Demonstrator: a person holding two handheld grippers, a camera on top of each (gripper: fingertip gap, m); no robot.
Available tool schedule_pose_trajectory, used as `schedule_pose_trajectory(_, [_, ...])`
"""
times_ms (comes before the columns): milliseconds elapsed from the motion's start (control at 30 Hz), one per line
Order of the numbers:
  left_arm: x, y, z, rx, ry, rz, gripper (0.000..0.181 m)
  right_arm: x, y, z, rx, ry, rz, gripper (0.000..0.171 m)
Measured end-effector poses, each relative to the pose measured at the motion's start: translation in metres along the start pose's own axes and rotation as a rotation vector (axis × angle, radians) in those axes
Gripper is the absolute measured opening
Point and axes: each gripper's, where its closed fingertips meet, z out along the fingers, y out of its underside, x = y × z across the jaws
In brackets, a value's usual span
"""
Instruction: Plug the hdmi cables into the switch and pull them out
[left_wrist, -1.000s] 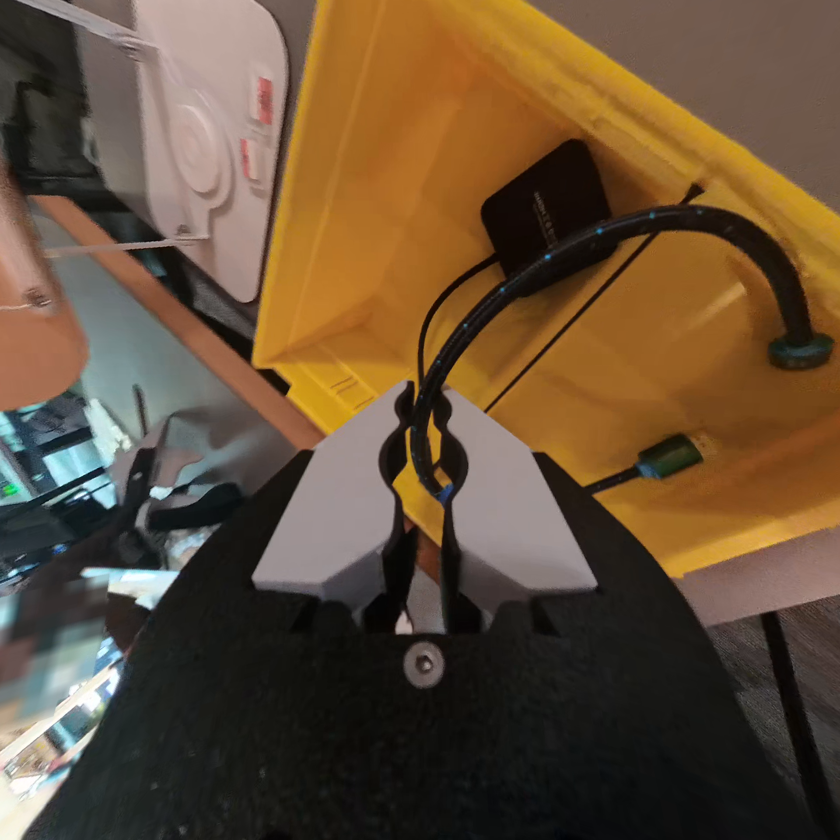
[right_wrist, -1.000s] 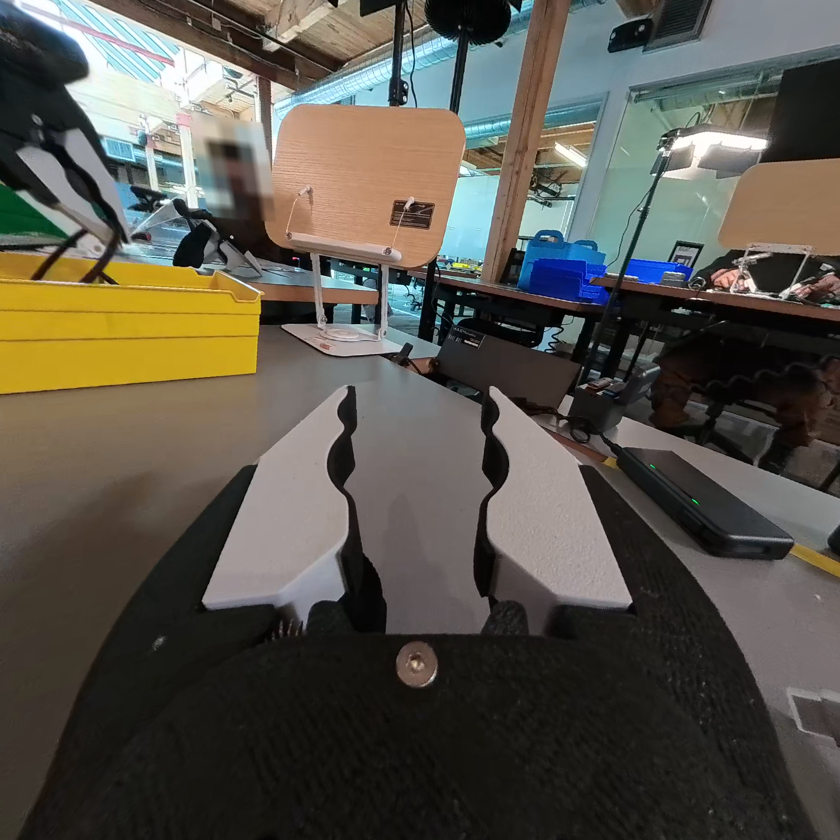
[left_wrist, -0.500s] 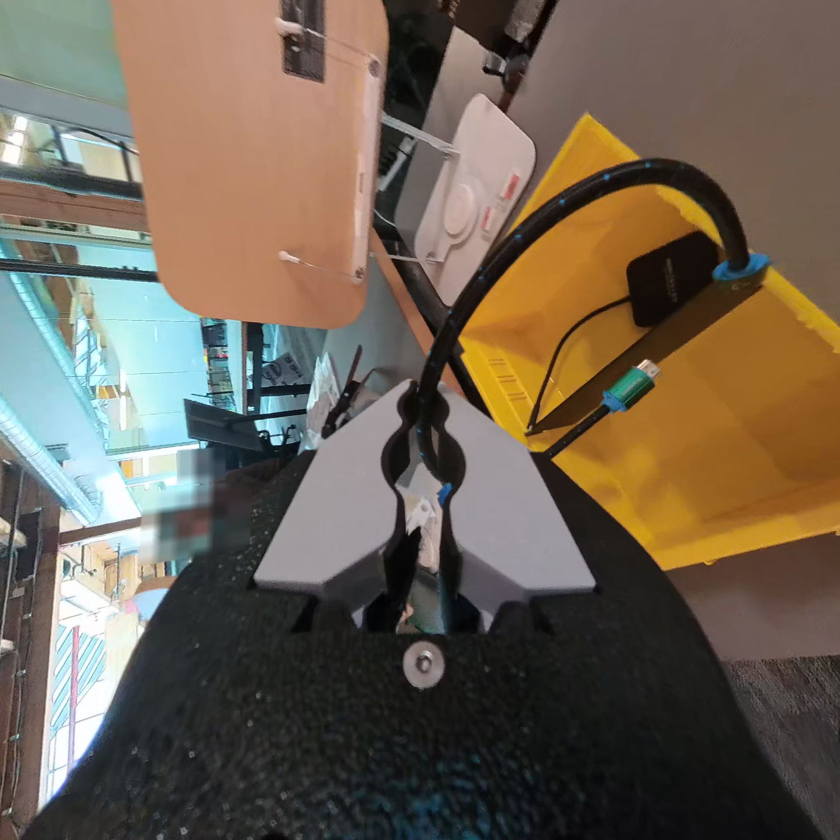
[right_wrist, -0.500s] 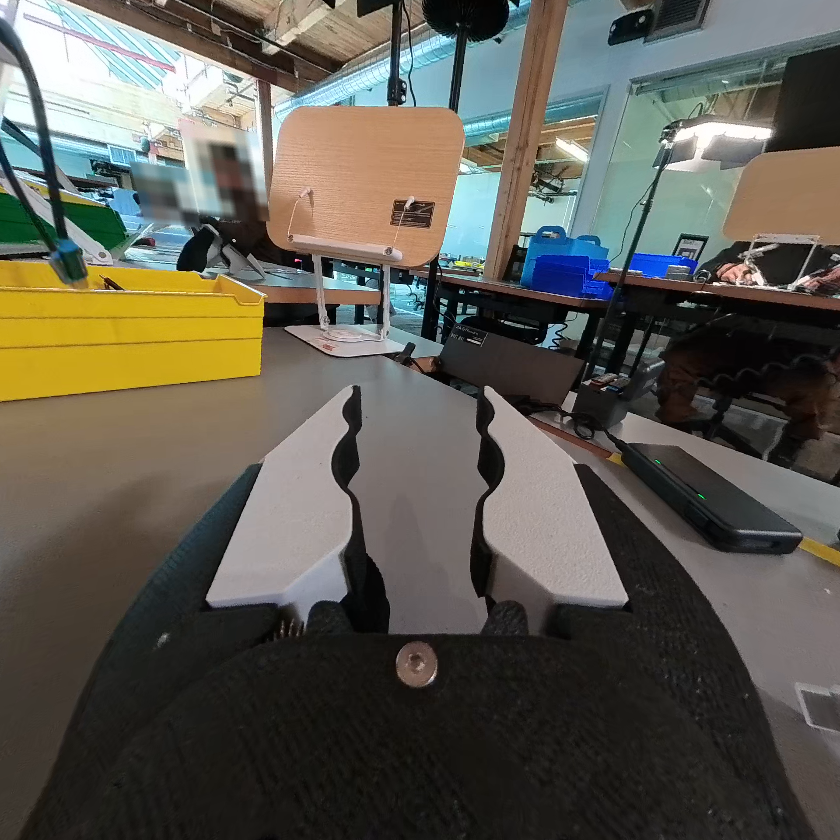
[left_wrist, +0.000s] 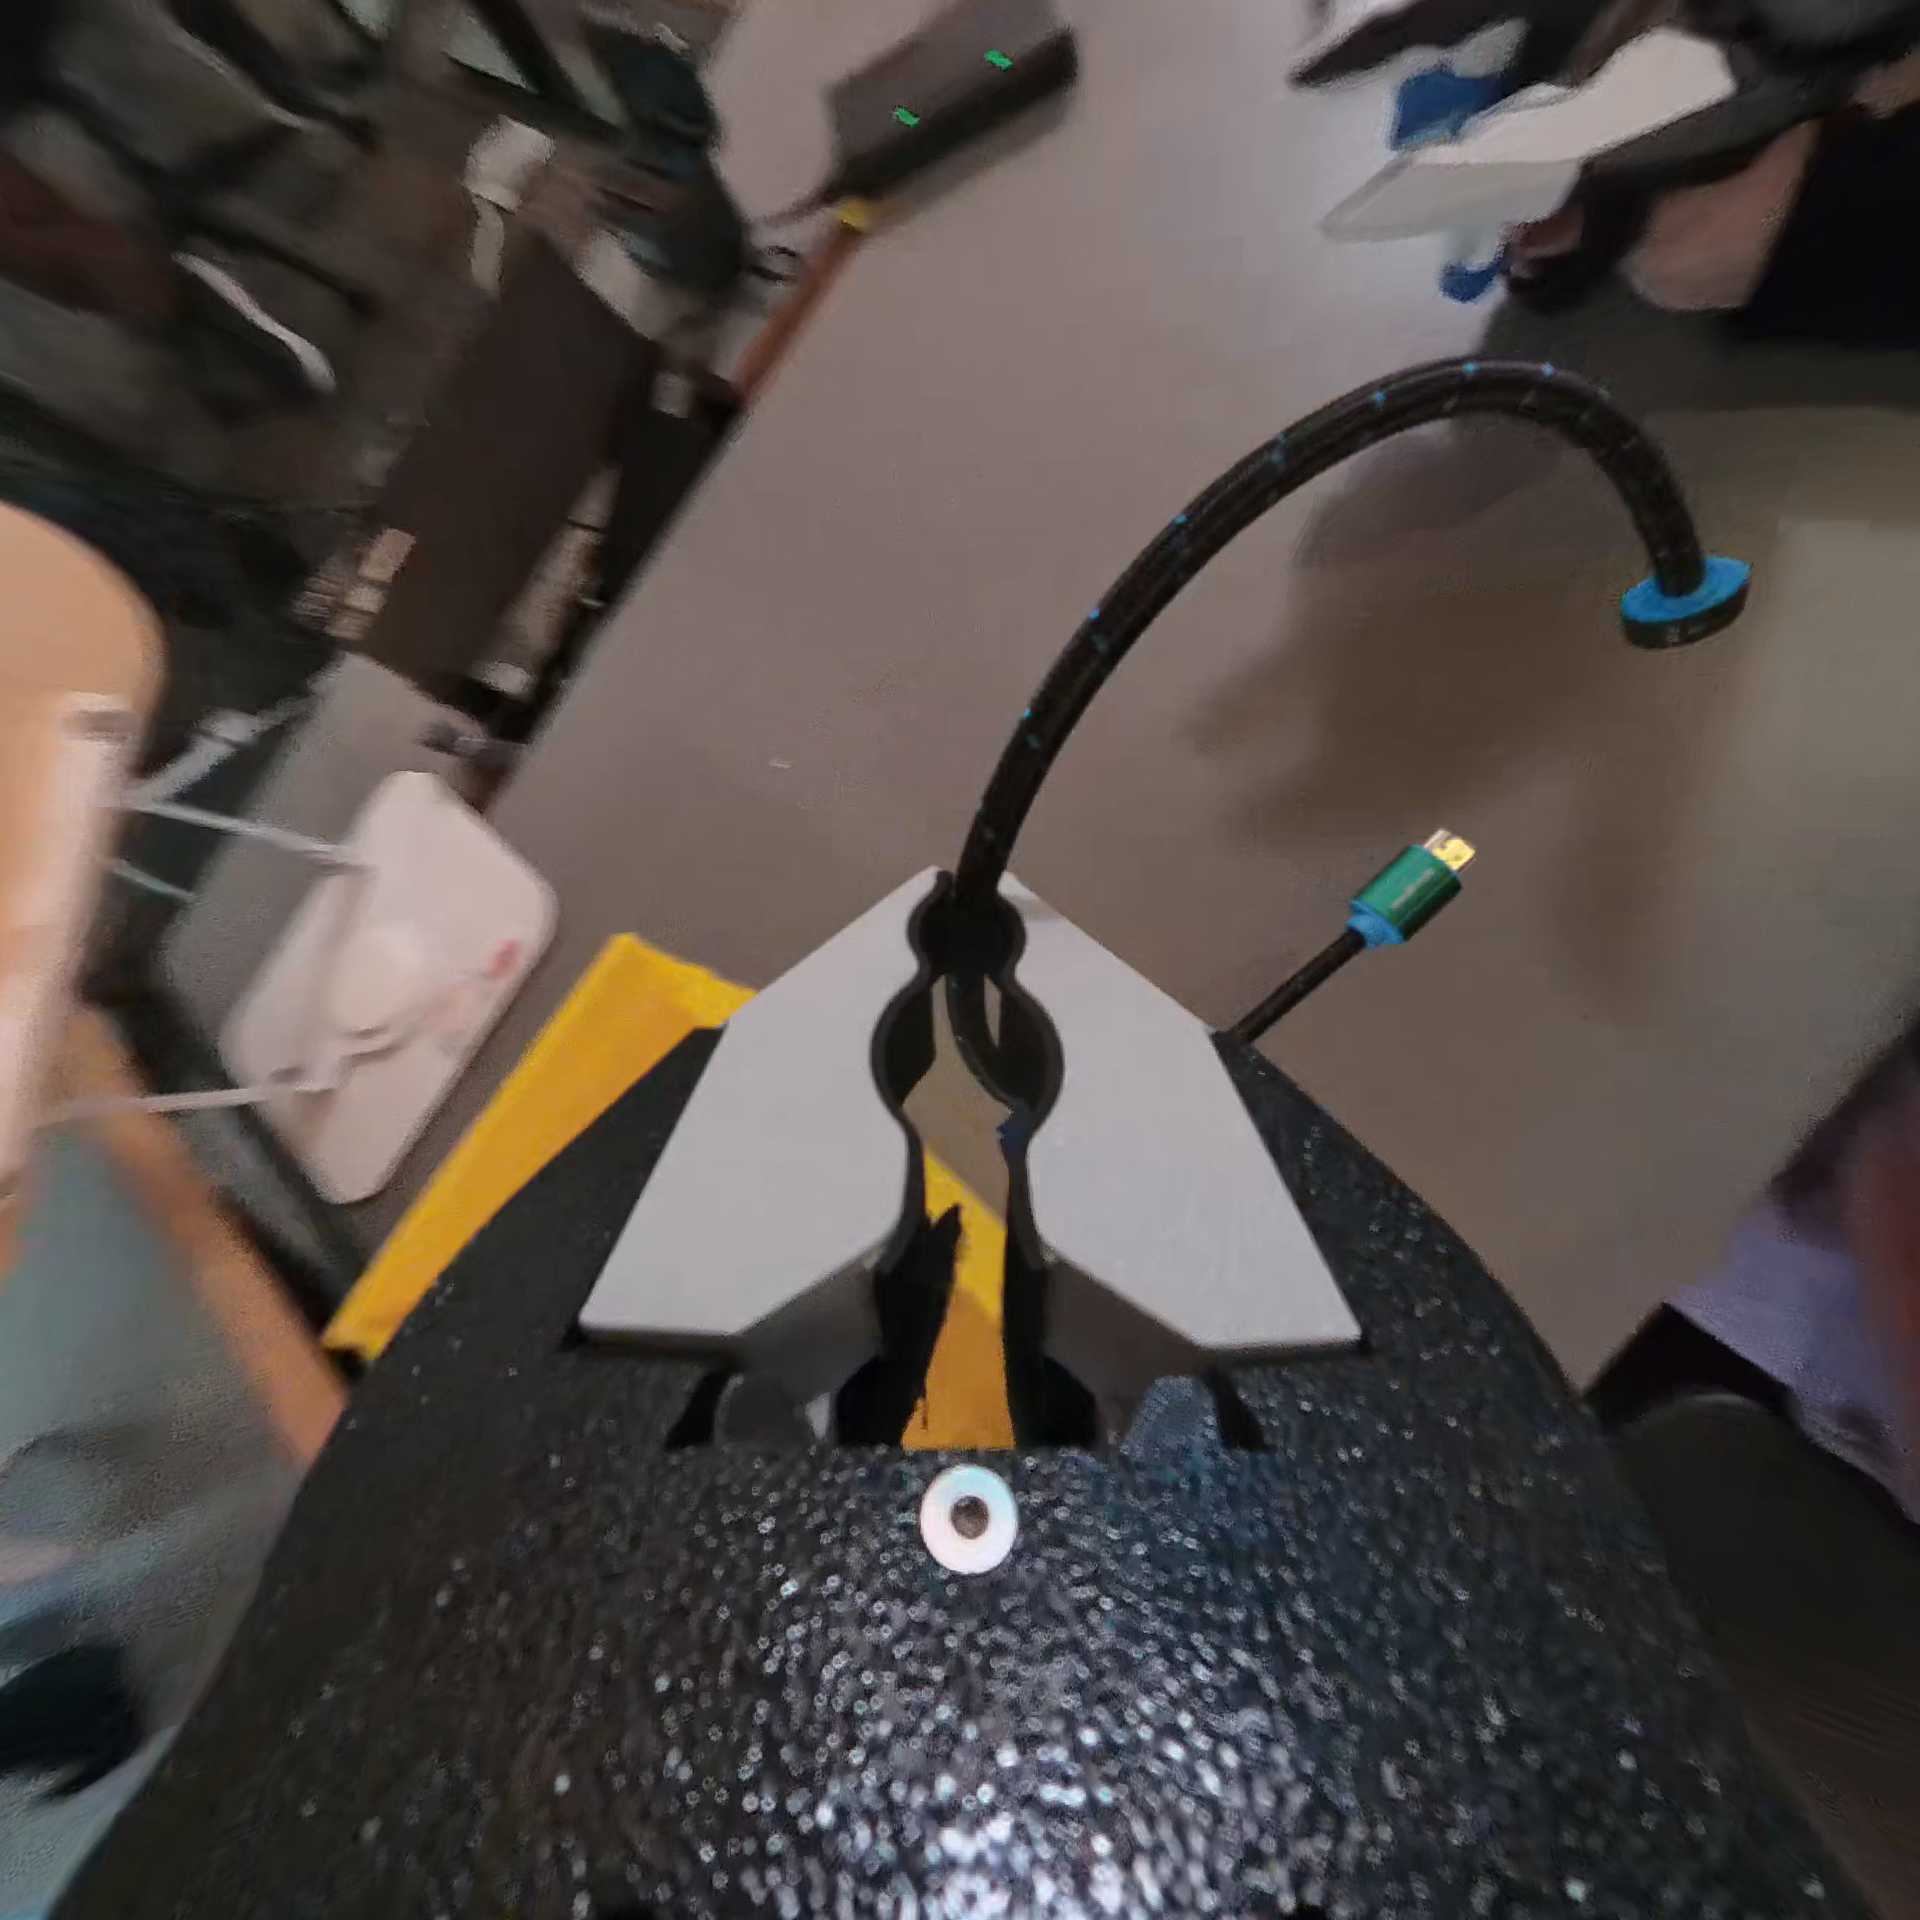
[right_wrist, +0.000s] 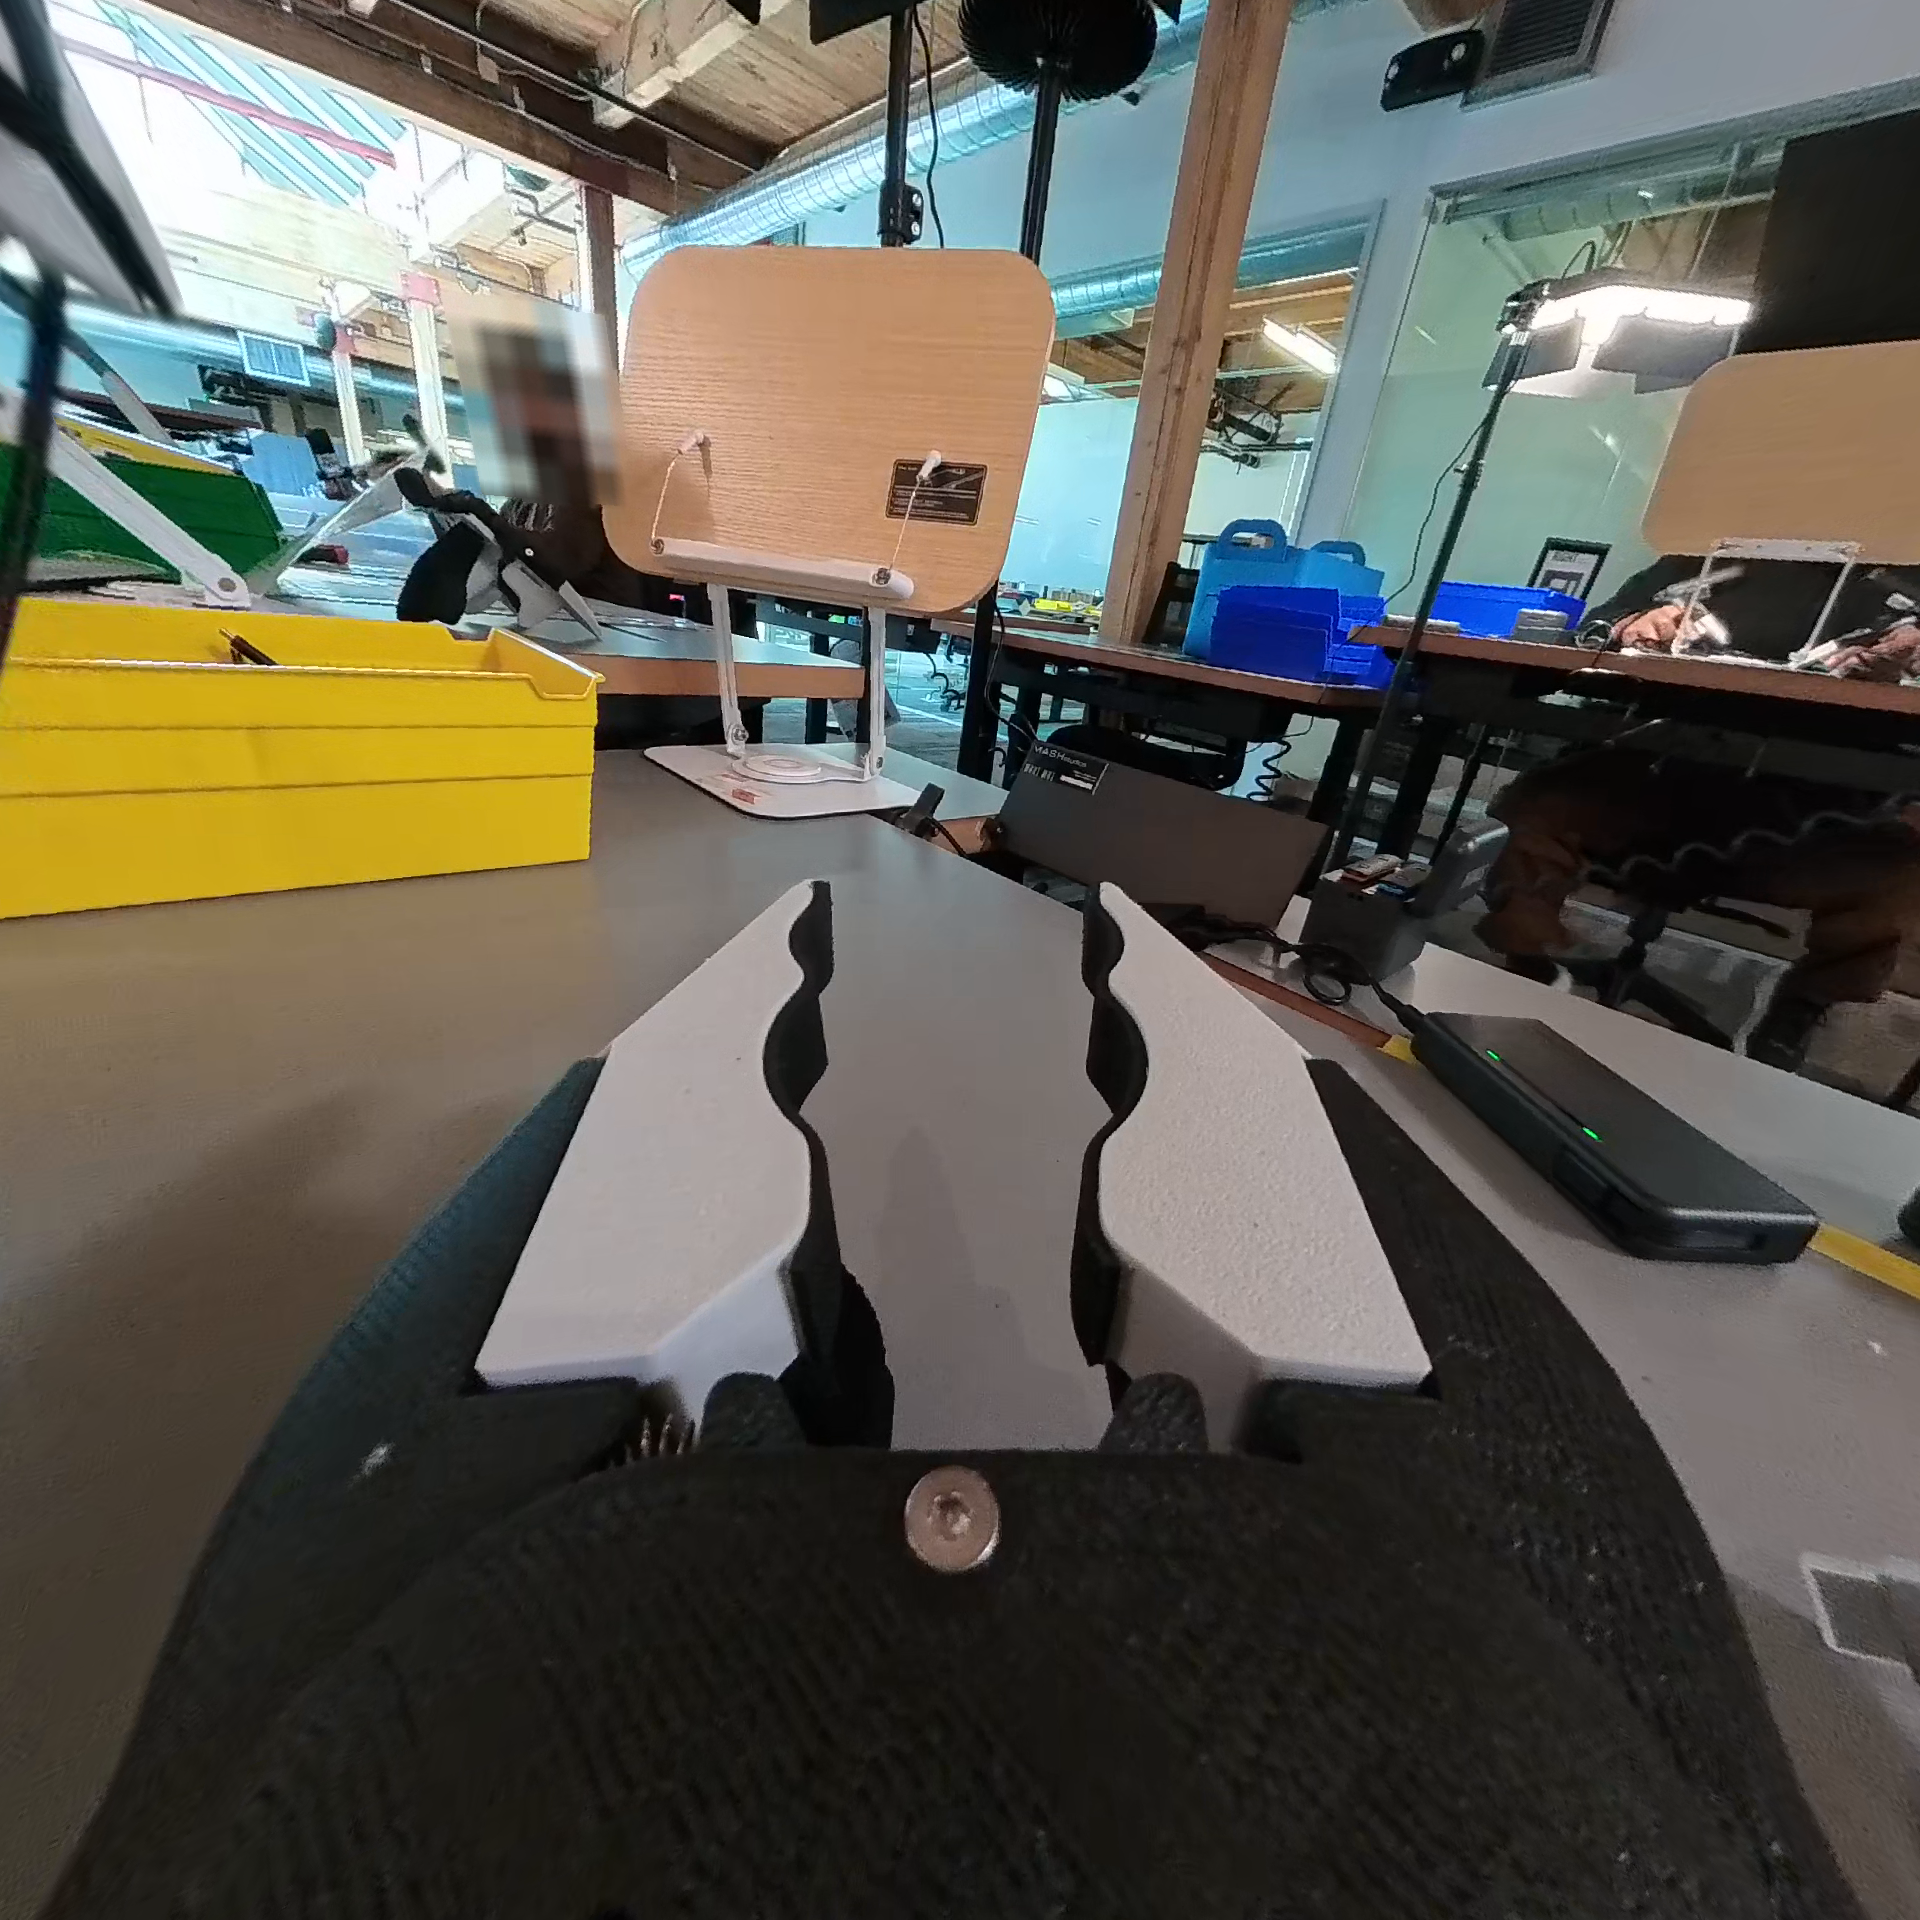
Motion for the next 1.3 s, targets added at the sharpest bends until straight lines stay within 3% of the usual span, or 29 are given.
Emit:
schedule_pose_trajectory(167, [0.030,0.019,0.075,-0.081,0.169,-0.047,0.006,0.000,0.000,0.000,0.000,-0.004,0.002,0.046])
schedule_pose_trajectory(300, [0.036,0.022,0.107,-0.042,0.223,-0.135,0.021,0.001,0.000,0.000,0.002,-0.005,0.009,0.046])
schedule_pose_trajectory(433, [0.032,0.030,0.105,-0.033,0.255,-0.197,0.032,0.002,0.000,0.000,0.003,-0.007,0.021,0.046])
schedule_pose_trajectory(567, [-0.018,0.035,0.074,0.038,0.094,-0.247,0.034,0.002,0.001,0.001,0.002,-0.010,0.027,0.046])
schedule_pose_trajectory(667, [-0.084,0.057,0.046,0.051,-0.144,-0.286,0.025,0.002,0.001,0.002,0.000,-0.011,0.029,0.046])
schedule_pose_trajectory(767, [-0.152,0.120,0.034,-0.129,-0.352,-0.323,0.019,0.002,0.001,0.002,-0.001,-0.012,0.029,0.046])
schedule_pose_trajectory(867, [-0.166,0.195,0.043,-0.448,-0.303,-0.369,0.033,0.002,0.001,0.002,0.000,-0.011,0.029,0.046])
schedule_pose_trajectory(933, [-0.167,0.226,0.048,-0.608,-0.281,-0.312,0.036,0.002,0.002,0.003,-0.003,-0.014,0.030,0.046])
schedule_pose_trajectory(1100, [-0.153,0.263,0.061,-0.858,-0.172,-0.147,0.049,0.002,0.003,0.004,-0.008,-0.020,0.031,0.046])
schedule_pose_trajectory(1300, [-0.151,0.280,0.082,-0.928,-0.147,-0.152,0.047,0.002,0.003,0.004,-0.009,-0.023,0.034,0.046])
